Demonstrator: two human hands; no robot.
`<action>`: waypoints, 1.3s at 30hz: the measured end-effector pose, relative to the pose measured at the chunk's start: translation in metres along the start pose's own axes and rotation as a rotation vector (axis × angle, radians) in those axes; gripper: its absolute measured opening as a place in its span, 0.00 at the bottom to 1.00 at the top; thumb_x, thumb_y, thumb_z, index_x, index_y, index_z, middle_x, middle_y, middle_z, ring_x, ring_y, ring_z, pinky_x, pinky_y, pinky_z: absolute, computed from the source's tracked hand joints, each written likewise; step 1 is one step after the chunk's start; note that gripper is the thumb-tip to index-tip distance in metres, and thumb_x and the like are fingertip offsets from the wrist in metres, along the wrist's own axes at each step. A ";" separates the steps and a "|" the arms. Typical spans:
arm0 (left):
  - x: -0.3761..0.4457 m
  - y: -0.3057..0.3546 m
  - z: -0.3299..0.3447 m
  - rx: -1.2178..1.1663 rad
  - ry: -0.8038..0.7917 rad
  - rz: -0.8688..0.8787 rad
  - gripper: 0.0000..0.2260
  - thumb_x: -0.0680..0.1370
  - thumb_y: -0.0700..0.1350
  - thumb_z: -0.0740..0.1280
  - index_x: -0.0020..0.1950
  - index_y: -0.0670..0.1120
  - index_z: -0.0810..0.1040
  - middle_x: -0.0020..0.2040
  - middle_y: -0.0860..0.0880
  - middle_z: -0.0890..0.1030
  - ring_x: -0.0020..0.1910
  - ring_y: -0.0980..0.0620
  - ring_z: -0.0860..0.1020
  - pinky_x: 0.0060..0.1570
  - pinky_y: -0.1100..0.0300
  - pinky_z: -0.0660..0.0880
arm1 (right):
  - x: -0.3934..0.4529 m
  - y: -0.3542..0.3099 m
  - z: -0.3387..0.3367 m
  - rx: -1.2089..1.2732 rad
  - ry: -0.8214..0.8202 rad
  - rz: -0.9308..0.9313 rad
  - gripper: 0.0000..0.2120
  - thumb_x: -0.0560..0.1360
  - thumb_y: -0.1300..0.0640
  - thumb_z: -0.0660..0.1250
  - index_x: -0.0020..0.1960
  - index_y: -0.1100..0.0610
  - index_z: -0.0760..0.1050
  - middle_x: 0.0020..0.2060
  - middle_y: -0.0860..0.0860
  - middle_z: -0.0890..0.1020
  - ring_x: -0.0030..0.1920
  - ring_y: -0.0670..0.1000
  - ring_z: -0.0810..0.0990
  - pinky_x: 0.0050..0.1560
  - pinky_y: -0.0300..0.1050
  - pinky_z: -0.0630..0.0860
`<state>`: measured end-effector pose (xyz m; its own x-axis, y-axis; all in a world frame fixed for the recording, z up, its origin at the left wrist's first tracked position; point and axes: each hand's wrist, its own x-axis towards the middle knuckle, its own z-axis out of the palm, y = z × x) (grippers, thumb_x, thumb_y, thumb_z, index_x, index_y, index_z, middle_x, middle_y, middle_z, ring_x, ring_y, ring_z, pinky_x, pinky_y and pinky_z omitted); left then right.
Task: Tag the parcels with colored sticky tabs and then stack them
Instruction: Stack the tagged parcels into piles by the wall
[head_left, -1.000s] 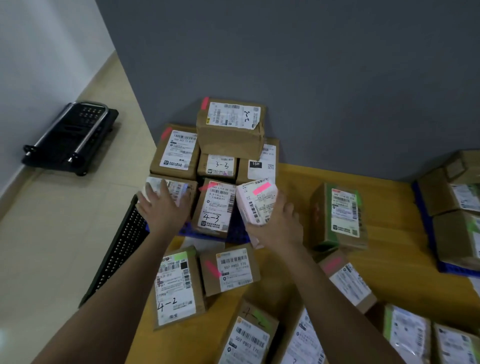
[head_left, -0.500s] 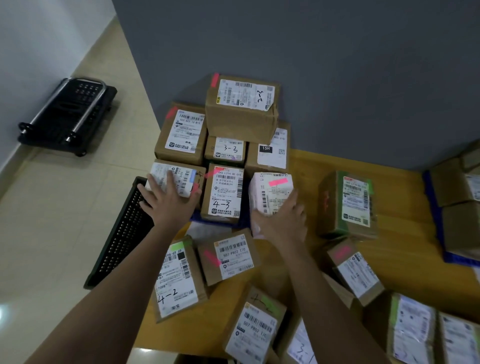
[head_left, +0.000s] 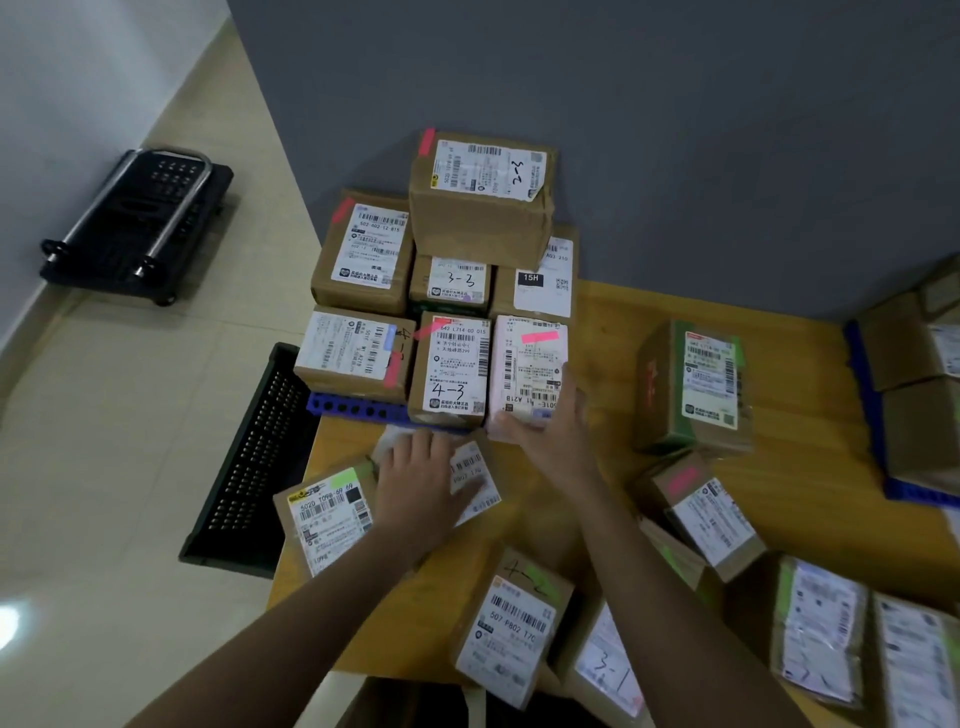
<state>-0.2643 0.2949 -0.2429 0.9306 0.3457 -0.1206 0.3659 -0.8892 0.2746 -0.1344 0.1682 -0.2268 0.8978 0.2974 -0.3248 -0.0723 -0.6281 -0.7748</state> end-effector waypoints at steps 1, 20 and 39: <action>-0.007 0.002 0.005 0.031 -0.091 -0.008 0.35 0.67 0.72 0.56 0.50 0.42 0.74 0.45 0.43 0.77 0.42 0.43 0.77 0.39 0.51 0.76 | 0.000 0.003 -0.001 0.026 0.001 -0.002 0.46 0.68 0.48 0.75 0.76 0.43 0.48 0.70 0.49 0.61 0.67 0.52 0.69 0.60 0.48 0.74; -0.017 0.006 -0.037 0.074 0.118 0.510 0.40 0.66 0.70 0.58 0.64 0.39 0.66 0.55 0.41 0.77 0.54 0.43 0.75 0.58 0.49 0.73 | 0.021 -0.004 -0.046 0.064 -0.170 0.061 0.27 0.76 0.60 0.68 0.72 0.52 0.63 0.56 0.49 0.74 0.54 0.48 0.76 0.46 0.42 0.77; 0.068 0.217 -0.073 -0.508 -0.003 0.296 0.53 0.68 0.62 0.72 0.77 0.48 0.38 0.78 0.47 0.43 0.77 0.49 0.44 0.73 0.50 0.44 | -0.030 0.074 -0.241 0.863 0.006 0.126 0.40 0.67 0.46 0.74 0.74 0.50 0.61 0.59 0.51 0.81 0.59 0.53 0.80 0.58 0.56 0.77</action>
<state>-0.1207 0.1472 -0.1217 0.9942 0.1034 0.0284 0.0514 -0.6924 0.7197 -0.0617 -0.0606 -0.1433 0.8630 0.2569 -0.4350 -0.4731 0.1088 -0.8743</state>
